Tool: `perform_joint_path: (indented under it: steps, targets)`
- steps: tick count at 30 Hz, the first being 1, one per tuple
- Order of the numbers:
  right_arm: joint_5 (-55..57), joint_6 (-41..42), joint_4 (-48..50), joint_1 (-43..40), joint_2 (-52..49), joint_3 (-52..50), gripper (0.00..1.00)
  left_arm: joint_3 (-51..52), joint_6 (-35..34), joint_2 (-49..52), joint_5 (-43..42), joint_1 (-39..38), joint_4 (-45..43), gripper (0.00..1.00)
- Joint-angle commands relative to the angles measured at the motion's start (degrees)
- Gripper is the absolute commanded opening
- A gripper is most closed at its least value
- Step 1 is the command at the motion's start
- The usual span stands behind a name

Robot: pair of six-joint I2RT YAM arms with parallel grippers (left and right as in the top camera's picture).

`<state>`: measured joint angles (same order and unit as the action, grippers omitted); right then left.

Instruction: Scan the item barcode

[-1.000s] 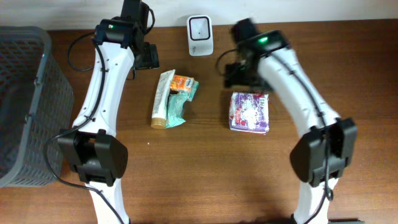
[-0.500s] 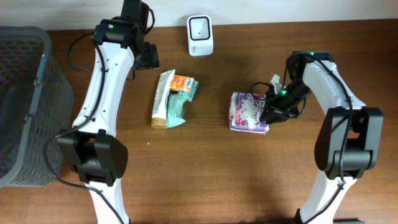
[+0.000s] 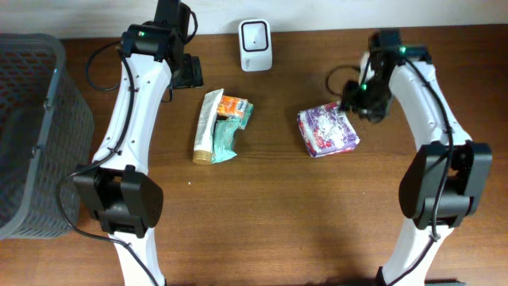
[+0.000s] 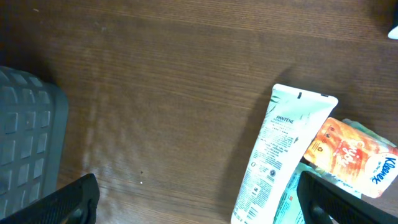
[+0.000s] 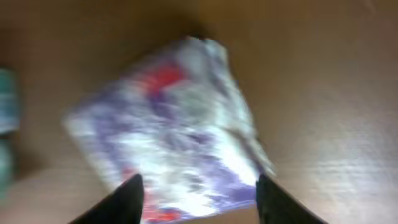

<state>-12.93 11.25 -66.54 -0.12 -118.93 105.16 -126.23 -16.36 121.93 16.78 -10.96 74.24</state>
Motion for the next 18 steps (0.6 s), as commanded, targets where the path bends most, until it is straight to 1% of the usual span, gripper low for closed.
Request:
perform_joint_path:
  steps: [1, 2, 3, 4, 5, 6, 7, 9, 10, 11, 12, 13, 14, 16, 18]
  targets:
    - [-7.54, -0.15, -2.78, 0.9, 0.48, 4.0, 0.57, 0.0, -0.74, -0.66, 0.61, 0.0, -0.04, 0.99]
    - [-1.95, 0.0, -8.5, 0.85, 0.48, 3.61, 0.57, 0.0, -0.74, -0.66, 0.61, 0.0, -0.04, 0.99]
    - [2.19, -0.04, -14.47, 0.85, 0.48, 3.17, 0.38, 0.0, -0.74, -0.66, 0.61, 0.0, -0.04, 0.99]
    - [3.13, -0.07, -18.27, 0.85, 0.48, 2.21, 0.35, 0.0, -0.76, -0.66, 0.61, 0.0, -0.04, 0.99]
    - [3.1, -0.07, -21.77, 0.87, 0.48, 0.13, 0.27, 0.0, -0.74, -0.66, 0.61, 0.0, -0.04, 0.99]
    - [3.1, -0.04, -22.69, 1.07, 0.48, -3.8, 0.25, 0.0, -0.74, -0.66, 0.61, 0.0, -0.04, 0.99]
    - [3.1, -0.04, -21.07, 1.25, 0.48, -6.45, 0.25, 0.0, -0.76, -0.66, 0.61, 0.0, -0.04, 0.99]
    - [3.1, 0.2, -10.58, 1.38, 0.48, -15.78, 0.27, 0.0, -0.74, -0.66, 0.61, 0.0, -0.04, 0.99]
    - [3.1, 0.2, -6.4, 1.22, 0.48, -19.04, 0.29, 0.0, -0.74, -0.66, 0.61, 0.0, -0.04, 0.99]
    - [3.1, 0.17, 0.0, 1.11, 0.48, -21.0, 0.3, 0.0, -0.74, -0.66, 0.61, 0.0, -0.04, 0.99]
    - [3.08, 0.2, 3.91, 1.11, 0.5, -20.68, 0.38, 0.0, -0.74, -0.66, 0.61, 0.0, -0.04, 0.99]
    - [3.08, 0.17, 7.39, 1.14, 0.5, -19.69, 0.4, 0.0, -0.74, -0.66, 0.61, 0.0, -0.04, 0.99]
    - [2.67, 0.2, 12.98, 1.14, 0.5, -17.55, 0.44, 0.0, -0.74, -0.66, 0.61, 0.0, -0.04, 0.99]
    - [-1.66, 0.22, 21.2, 1.14, 0.5, -14.1, 0.44, 0.0, -0.74, -0.66, 0.61, 0.0, -0.04, 0.99]
    - [-7.85, 4.39, 24.17, 1.11, 0.5, -11.91, 0.45, 0.0, -0.74, -0.66, 0.61, 0.0, -0.04, 0.99]
